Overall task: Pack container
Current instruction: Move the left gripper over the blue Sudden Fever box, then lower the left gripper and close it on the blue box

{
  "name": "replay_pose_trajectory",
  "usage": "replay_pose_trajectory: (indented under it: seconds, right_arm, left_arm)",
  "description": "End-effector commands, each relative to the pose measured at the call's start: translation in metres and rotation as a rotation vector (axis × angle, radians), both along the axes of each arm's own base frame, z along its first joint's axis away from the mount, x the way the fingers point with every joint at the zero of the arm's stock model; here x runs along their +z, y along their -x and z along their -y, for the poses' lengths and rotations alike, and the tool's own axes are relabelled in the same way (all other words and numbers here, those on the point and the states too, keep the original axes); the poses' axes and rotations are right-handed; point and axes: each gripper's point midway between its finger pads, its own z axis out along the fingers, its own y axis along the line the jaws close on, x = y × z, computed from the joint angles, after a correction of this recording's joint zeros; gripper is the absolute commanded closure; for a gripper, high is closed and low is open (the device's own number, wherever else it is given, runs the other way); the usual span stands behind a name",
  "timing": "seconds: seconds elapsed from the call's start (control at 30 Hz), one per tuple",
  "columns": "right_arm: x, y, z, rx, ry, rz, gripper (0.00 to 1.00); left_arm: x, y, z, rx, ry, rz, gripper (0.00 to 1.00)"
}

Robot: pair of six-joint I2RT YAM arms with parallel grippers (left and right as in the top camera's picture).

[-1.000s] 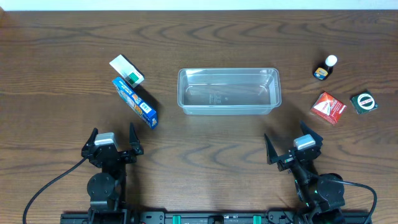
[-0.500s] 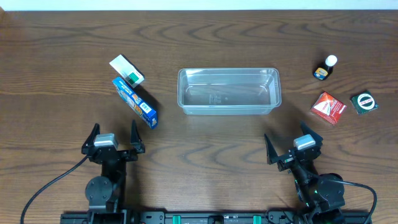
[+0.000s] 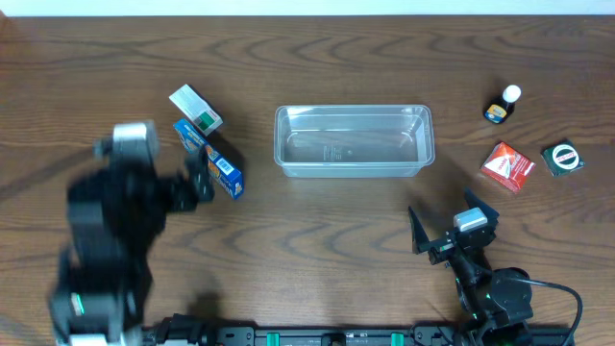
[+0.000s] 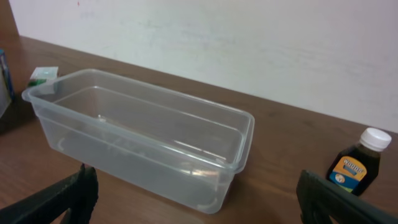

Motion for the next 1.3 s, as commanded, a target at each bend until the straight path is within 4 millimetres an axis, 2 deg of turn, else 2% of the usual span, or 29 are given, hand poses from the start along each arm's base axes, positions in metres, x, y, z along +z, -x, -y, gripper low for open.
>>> replay_pose_trajectory:
  seconds: [0.0, 0.07, 0.1, 0.23, 0.33, 0.4, 0.47, 0.53, 0.6, 0.73, 0.83, 0.93, 1.0, 1.17, 1.27]
  right_arm:
    - [-0.001, 0.0, 0.002, -0.004, 0.008, 0.002, 0.01]
    - [-0.001, 0.0, 0.001, -0.003, 0.008, 0.002, 0.01]
    - [-0.001, 0.0, 0.002, -0.004, 0.008, 0.002, 0.01]
    - [-0.001, 0.0, 0.001, -0.003, 0.008, 0.002, 0.01]
    - [-0.001, 0.0, 0.001, -0.003, 0.008, 0.002, 0.01]
    - [-0.001, 0.0, 0.002, -0.004, 0.008, 0.002, 0.01]
    - [-0.001, 0.0, 0.001, -0.003, 0.009, 0.002, 0.01]
    - [-0.001, 0.0, 0.001, -0.003, 0.008, 0.002, 0.01]
    - [-0.001, 0.0, 0.001, -0.003, 0.009, 0.002, 0.01]
    - [-0.001, 0.0, 0.001, -0.003, 0.008, 0.002, 0.01]
    - [-0.001, 0.0, 0.002, -0.004, 0.009, 0.002, 0.01]
    - [-0.001, 0.0, 0.001, -0.003, 0.008, 0.002, 0.01]
    - [-0.001, 0.0, 0.001, -0.003, 0.008, 0.002, 0.01]
    - [-0.001, 0.0, 0.002, -0.004, 0.008, 0.002, 0.01]
    - [-0.001, 0.0, 0.002, -0.004, 0.009, 0.002, 0.01]
  left_arm:
    - [0.01, -0.027, 0.031, -0.143, 0.116, -0.137, 0.02]
    - [0.01, -0.04, 0.048, -0.223, 0.187, -0.203, 0.02]
    - [0.006, -0.048, 0.05, -0.232, 0.201, -0.233, 0.02]
    - [-0.028, -0.074, 0.05, -0.221, 0.21, -0.331, 0.02]
    - [-0.053, -0.082, 0.049, -0.204, 0.218, -0.413, 0.02]
    - [-0.071, -0.083, 0.043, -0.11, 0.257, -0.494, 0.02]
    - [-0.092, -0.08, 0.015, 0.148, 0.258, -0.586, 0.02]
    - [-0.101, -0.075, -0.009, 0.324, 0.194, -0.606, 0.02]
    - [-0.103, -0.074, -0.019, 0.411, 0.134, -0.592, 0.02]
    - [-0.109, -0.075, -0.008, 0.396, 0.083, -0.589, 0.02]
    - [-0.119, -0.077, -0.011, 0.444, 0.065, -0.586, 0.01]
    - [-0.138, -0.076, -0.016, 0.532, 0.097, -0.614, 0.07]
    - [-0.153, -0.077, -0.015, 0.568, 0.116, -0.643, 0.07]
    - [-0.181, -0.079, -0.01, 0.568, 0.119, -0.718, 0.08]
    - [-0.198, -0.079, -0.008, 0.569, 0.108, -0.766, 0.12]
